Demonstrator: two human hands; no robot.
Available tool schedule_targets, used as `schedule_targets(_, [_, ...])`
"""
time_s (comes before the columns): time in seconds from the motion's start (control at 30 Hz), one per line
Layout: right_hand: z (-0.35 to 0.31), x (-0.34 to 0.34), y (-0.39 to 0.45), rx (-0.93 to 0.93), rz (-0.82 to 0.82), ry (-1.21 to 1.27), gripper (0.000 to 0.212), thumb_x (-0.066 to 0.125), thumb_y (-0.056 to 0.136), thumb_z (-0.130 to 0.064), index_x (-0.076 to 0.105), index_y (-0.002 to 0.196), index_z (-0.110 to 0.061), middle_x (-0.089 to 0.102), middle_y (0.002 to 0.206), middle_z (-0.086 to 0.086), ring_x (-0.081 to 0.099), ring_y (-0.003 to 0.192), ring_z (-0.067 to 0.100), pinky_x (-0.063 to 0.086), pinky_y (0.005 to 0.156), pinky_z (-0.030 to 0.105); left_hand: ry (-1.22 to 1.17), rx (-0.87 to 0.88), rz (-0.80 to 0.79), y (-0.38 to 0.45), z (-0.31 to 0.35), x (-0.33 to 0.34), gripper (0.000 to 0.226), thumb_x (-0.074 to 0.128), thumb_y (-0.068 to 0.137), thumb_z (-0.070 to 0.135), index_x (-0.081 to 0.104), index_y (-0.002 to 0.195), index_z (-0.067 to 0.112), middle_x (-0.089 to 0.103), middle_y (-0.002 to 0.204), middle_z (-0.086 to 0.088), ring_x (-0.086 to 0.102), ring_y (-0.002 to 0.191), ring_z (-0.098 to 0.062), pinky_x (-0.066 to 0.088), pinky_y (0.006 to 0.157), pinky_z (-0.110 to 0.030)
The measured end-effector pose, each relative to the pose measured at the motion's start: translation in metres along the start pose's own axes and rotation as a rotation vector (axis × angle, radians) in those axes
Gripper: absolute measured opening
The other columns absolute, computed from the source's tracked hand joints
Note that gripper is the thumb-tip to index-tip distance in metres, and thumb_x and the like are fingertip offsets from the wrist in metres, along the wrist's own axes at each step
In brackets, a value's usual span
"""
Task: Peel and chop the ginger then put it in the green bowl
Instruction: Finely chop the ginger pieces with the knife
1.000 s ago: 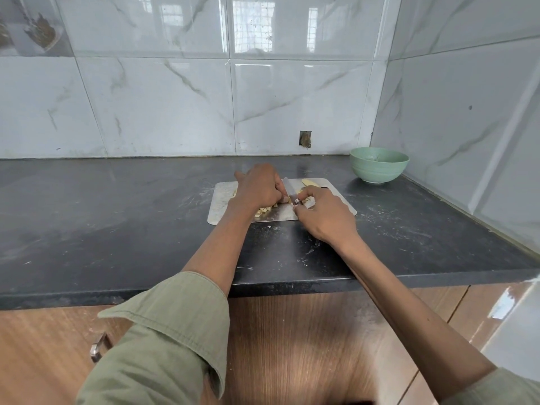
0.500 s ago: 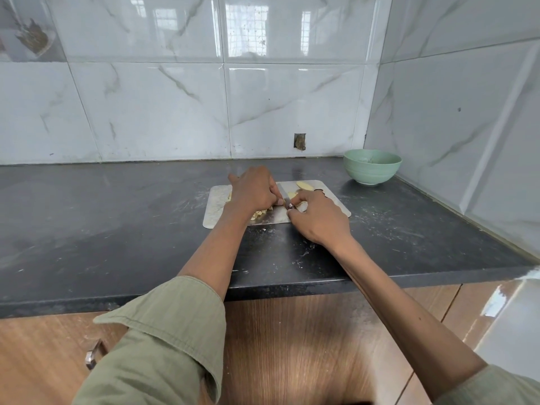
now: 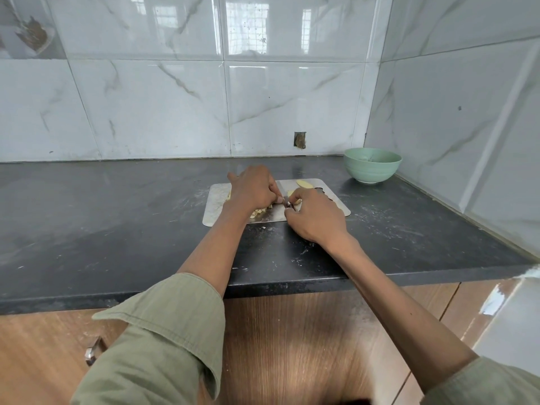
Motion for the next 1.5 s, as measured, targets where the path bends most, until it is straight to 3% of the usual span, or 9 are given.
schedule_targets(0.3, [-0.001, -0.001, 0.006, 0.001, -0.027, 0.014, 0.03, 0.057, 0.091, -0.031, 0.068, 0.119, -0.027, 0.068, 0.121, 0.001, 0.062, 0.108, 0.027, 0.046, 0.082, 0.035, -0.012, 0.001, -0.007, 0.0, 0.0, 0.0, 0.006, 0.088, 0.077, 0.033, 0.083, 0.077, 0.035, 0.071, 0.07, 0.021, 0.06, 0.095, -0.009, 0.028, 0.11, -0.06])
schedule_targets(0.47, [0.005, 0.0, -0.001, 0.004, 0.011, 0.006, 0.025, 0.058, 0.09, -0.035, 0.068, 0.113, -0.032, 0.066, 0.115, -0.002, 0.063, 0.104, 0.027, 0.041, 0.077, 0.034, -0.022, -0.011, 0.001, 0.0, -0.001, 0.0, 0.005, 0.088, 0.077, 0.033, 0.083, 0.078, 0.034, 0.071, 0.071, 0.02, 0.061, 0.096, -0.009, 0.028, 0.111, -0.059])
schedule_targets(0.63, [-0.001, -0.002, 0.005, -0.009, -0.018, -0.006, 0.028, 0.057, 0.094, -0.034, 0.067, 0.118, -0.024, 0.067, 0.115, 0.002, 0.062, 0.105, 0.027, 0.045, 0.08, 0.035, -0.033, -0.01, -0.004, -0.001, 0.0, 0.0, 0.006, 0.089, 0.076, 0.035, 0.083, 0.078, 0.034, 0.071, 0.07, 0.019, 0.061, 0.096, -0.01, 0.028, 0.11, -0.059])
schedule_targets(0.93, [0.012, -0.002, -0.005, -0.007, 0.054, 0.05, 0.025, 0.058, 0.091, -0.041, 0.067, 0.113, -0.036, 0.069, 0.111, -0.004, 0.064, 0.105, 0.024, 0.047, 0.08, 0.035, -0.036, -0.008, 0.018, -0.001, -0.001, 0.0, 0.012, 0.082, 0.078, 0.021, 0.082, 0.074, 0.033, 0.068, 0.066, 0.021, 0.063, 0.094, -0.011, 0.029, 0.108, -0.059])
schedule_targets(1.13, [0.025, -0.011, -0.001, 0.048, 0.091, 0.097, 0.028, 0.059, 0.094, -0.042, 0.062, 0.121, -0.036, 0.069, 0.108, -0.001, 0.062, 0.104, 0.026, 0.045, 0.078, 0.036, -0.057, 0.011, 0.021, 0.002, -0.001, 0.001, 0.014, 0.086, 0.078, 0.025, 0.081, 0.07, 0.034, 0.064, 0.059, 0.023, 0.054, 0.08, -0.003, 0.031, 0.107, -0.06])
schedule_targets(1.3, [0.024, -0.009, -0.003, 0.048, 0.075, 0.093, 0.028, 0.058, 0.094, -0.042, 0.062, 0.122, -0.039, 0.068, 0.111, -0.004, 0.06, 0.107, 0.024, 0.041, 0.078, 0.035, -0.064, 0.028, 0.027, 0.002, 0.0, 0.0, 0.017, 0.088, 0.076, 0.027, 0.078, 0.066, 0.037, 0.063, 0.058, 0.025, 0.058, 0.086, -0.007, 0.03, 0.106, -0.056])
schedule_targets(1.5, [0.026, -0.008, -0.004, 0.055, 0.076, 0.102, 0.03, 0.058, 0.092, -0.044, 0.064, 0.121, -0.042, 0.069, 0.111, -0.004, 0.062, 0.109, 0.023, 0.049, 0.084, 0.036, -0.103, 0.054, 0.027, 0.004, 0.0, 0.001, 0.017, 0.087, 0.076, 0.024, 0.078, 0.067, 0.036, 0.062, 0.054, 0.029, 0.06, 0.084, -0.003, 0.032, 0.105, -0.054])
Point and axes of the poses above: each hand's wrist, its own y-axis towards the middle knuckle, its own x-axis out of the palm, z = x × y, the point moved 4 cm from there along y, towards the middle knuckle
